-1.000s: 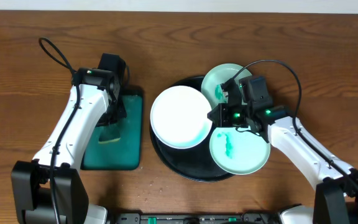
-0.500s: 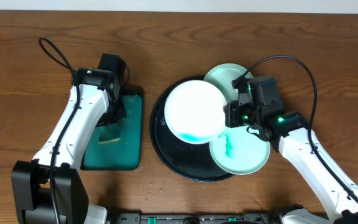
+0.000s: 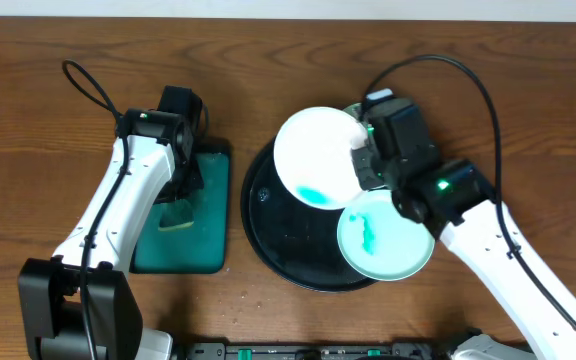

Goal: Clean dirty plates on tray and stack at the side
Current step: 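Lift the white plate with the right gripper off the black tray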

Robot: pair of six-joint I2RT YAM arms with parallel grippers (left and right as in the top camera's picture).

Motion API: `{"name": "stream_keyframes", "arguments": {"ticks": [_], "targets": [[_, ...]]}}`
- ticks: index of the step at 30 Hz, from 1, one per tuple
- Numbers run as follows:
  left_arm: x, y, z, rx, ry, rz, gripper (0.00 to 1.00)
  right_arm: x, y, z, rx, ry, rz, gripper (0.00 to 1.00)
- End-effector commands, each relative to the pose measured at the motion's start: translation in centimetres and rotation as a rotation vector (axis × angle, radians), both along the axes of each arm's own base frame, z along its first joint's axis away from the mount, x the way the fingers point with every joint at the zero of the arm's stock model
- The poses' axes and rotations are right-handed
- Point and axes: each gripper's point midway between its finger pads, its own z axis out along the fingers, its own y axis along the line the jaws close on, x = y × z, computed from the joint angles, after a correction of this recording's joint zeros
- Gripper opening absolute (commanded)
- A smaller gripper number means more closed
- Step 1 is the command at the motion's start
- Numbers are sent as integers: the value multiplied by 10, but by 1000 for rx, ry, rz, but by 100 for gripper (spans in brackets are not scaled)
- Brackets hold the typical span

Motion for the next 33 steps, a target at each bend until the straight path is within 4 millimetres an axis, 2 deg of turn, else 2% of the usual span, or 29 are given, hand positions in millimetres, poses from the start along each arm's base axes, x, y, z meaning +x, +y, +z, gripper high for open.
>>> {"name": "stream_keyframes", "arguments": {"ticks": [1,9,14,22,33], "targets": [[-2,5,-1,20,0,23,7,4,-13,34,-197,-154,-39,1],[-2,5,-1,20,0,23,7,-6,-2,50,-506,-286,-18,1],[-1,5,-1,20,-1,27,7,-15,17,56,-675,-351,36,1],[-2,5,-1,20,-1,27,7,-32,42,66,-941,-474,31,1],[-2,5,-1,20,-1,27,7,-44,61,65,-1035,-534,36,1]]}}
